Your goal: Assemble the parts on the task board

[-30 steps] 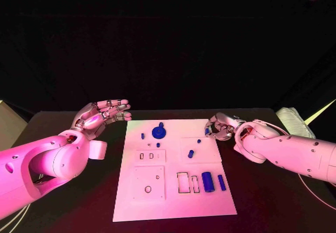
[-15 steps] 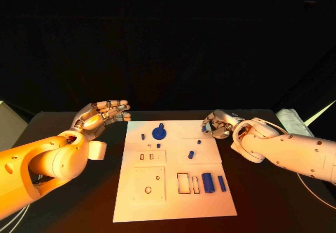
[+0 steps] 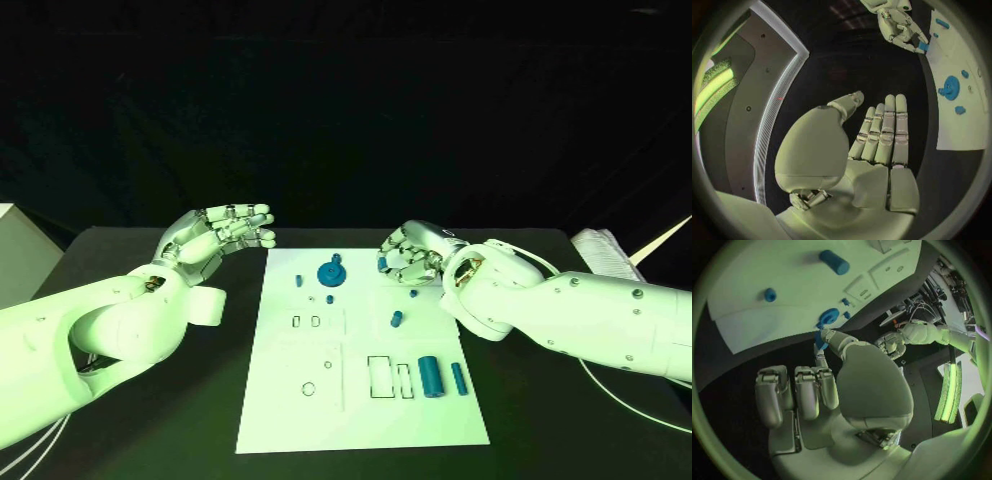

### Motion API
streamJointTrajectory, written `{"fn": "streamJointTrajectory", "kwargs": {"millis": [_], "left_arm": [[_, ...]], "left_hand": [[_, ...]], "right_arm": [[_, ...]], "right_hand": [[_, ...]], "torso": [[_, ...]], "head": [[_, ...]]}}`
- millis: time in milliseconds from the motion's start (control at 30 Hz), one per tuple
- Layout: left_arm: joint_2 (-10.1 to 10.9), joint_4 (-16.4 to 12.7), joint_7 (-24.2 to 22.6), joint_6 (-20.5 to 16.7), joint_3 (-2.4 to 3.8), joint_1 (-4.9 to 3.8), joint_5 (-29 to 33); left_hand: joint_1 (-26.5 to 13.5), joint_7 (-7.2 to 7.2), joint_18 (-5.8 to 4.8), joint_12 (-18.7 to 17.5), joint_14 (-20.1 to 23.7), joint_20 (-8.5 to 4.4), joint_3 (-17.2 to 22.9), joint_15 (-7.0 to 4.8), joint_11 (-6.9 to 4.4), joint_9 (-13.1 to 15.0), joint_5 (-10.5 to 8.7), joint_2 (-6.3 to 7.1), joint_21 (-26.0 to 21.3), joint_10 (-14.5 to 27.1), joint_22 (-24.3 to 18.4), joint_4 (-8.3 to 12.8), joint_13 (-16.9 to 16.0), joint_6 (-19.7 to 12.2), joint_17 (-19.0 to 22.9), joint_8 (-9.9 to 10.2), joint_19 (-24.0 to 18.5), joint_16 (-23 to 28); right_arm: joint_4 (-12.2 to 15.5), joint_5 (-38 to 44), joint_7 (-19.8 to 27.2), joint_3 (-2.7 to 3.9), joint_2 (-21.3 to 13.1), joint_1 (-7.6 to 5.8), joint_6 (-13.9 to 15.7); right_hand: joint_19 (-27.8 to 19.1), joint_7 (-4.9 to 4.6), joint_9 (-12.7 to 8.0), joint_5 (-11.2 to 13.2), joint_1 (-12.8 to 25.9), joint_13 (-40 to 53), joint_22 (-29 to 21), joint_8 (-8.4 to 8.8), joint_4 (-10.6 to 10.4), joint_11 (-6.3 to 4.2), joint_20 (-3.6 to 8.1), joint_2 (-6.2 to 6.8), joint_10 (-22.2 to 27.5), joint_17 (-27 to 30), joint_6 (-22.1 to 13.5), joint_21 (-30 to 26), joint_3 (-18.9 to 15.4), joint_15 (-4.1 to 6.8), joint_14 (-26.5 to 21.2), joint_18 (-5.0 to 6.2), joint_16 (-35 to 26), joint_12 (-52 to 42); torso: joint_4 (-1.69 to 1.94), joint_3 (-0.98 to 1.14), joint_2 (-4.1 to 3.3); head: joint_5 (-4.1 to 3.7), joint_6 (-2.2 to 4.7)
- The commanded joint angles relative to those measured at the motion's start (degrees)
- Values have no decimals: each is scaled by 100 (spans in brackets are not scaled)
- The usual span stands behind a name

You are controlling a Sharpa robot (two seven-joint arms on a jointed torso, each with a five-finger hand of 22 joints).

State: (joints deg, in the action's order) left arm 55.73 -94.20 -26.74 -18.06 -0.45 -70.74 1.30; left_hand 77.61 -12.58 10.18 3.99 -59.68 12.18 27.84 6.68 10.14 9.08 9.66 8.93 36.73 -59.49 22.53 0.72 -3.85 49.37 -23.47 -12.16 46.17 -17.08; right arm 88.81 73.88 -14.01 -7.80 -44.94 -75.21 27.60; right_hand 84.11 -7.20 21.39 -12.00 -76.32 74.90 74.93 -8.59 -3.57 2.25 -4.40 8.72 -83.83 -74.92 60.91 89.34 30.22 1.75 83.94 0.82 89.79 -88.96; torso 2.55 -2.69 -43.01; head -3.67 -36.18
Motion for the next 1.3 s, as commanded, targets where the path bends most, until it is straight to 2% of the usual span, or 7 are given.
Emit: {"fn": "streamJointTrajectory", "kwargs": {"millis": [33,267,367,567,633,867,1300], "left_arm": [[-37,17,-8,70,0,-4,0],[-79,57,0,69,-3,-3,-1],[-97,72,4,70,-4,-3,-2],[-113,78,10,79,-7,-3,-2],[-119,81,16,87,-8,-2,-2],[-124,77,38,103,-10,-2,-11],[-127,79,55,125,-11,-2,-17]], "left_hand": [[-28,-107,6,30,38,1,38,7,5,6,5,-40,27,42,8,-12,-3,-38,-7,-5,-60,-20],[-12,-106,9,31,39,-1,46,5,4,6,4,-38,37,41,14,-1,-3,-38,-11,-6,-64,-20],[-12,-106,9,31,39,-1,46,5,4,6,4,-38,37,41,14,-1,-3,-38,-11,-6,-64,-20],[-4,-105,10,31,40,-1,50,4,3,7,3,-36,44,40,18,6,-3,-37,-13,-8,-66,-21],[-2,-105,10,32,41,-1,50,4,3,7,2,-34,48,39,21,8,-3,-37,-14,-8,-68,-21],[5,-104,10,32,42,-2,53,3,2,8,1,-30,53,39,24,15,-3,-37,-16,-9,-70,-21],[5,-104,10,32,42,-2,53,3,2,8,1,-30,53,39,24,15,-3,-37,-16,-9,-70,-21]], "right_arm": [[169,208,-545,-4,167,50,29],[340,711,-717,-11,533,254,-75],[339,1067,-760,-15,691,362,-111],[279,1350,-778,-31,928,516,-162],[254,1413,-792,-37,988,558,-173],[186,1503,-889,-53,1138,668,-208],[-26,1573,-1065,-65,1302,755,-178]], "right_hand": [[530,75,169,-43,7,1418,1424,-148,35,-43,32,-68,-540,-1508,29,-37,19,30,606,-53,21,30],[506,71,180,-73,24,1410,1390,-158,57,-42,34,-47,-533,-1508,18,-78,19,31,606,-41,21,43],[510,66,187,-90,54,1417,1396,-162,69,-37,33,-19,-539,-1508,1,-72,15,29,606,-43,21,33],[479,67,198,-76,96,1405,1352,-176,63,-37,32,-10,-529,-1508,4,-126,8,27,606,-27,21,51],[480,70,204,-67,123,1405,1355,-184,58,-38,32,-3,-529,-1508,4,-124,2,27,606,-28,21,51],[484,75,214,-40,174,1411,1360,-197,52,-42,32,17,-535,-1508,2,-118,-11,29,606,-30,21,42],[486,86,231,-11,281,1407,1362,-222,21,-50,36,51,-531,-1508,0,-117,-37,35,606,-30,21,50]], "torso": [[-19,-40,22],[-33,-87,56],[-38,-86,61],[-36,-118,73],[-40,-103,69],[-43,-83,55],[-32,-81,57]], "head": [[30,-82],[147,-183],[164,-193],[205,-219],[211,-216],[234,-222],[208,-241]]}}
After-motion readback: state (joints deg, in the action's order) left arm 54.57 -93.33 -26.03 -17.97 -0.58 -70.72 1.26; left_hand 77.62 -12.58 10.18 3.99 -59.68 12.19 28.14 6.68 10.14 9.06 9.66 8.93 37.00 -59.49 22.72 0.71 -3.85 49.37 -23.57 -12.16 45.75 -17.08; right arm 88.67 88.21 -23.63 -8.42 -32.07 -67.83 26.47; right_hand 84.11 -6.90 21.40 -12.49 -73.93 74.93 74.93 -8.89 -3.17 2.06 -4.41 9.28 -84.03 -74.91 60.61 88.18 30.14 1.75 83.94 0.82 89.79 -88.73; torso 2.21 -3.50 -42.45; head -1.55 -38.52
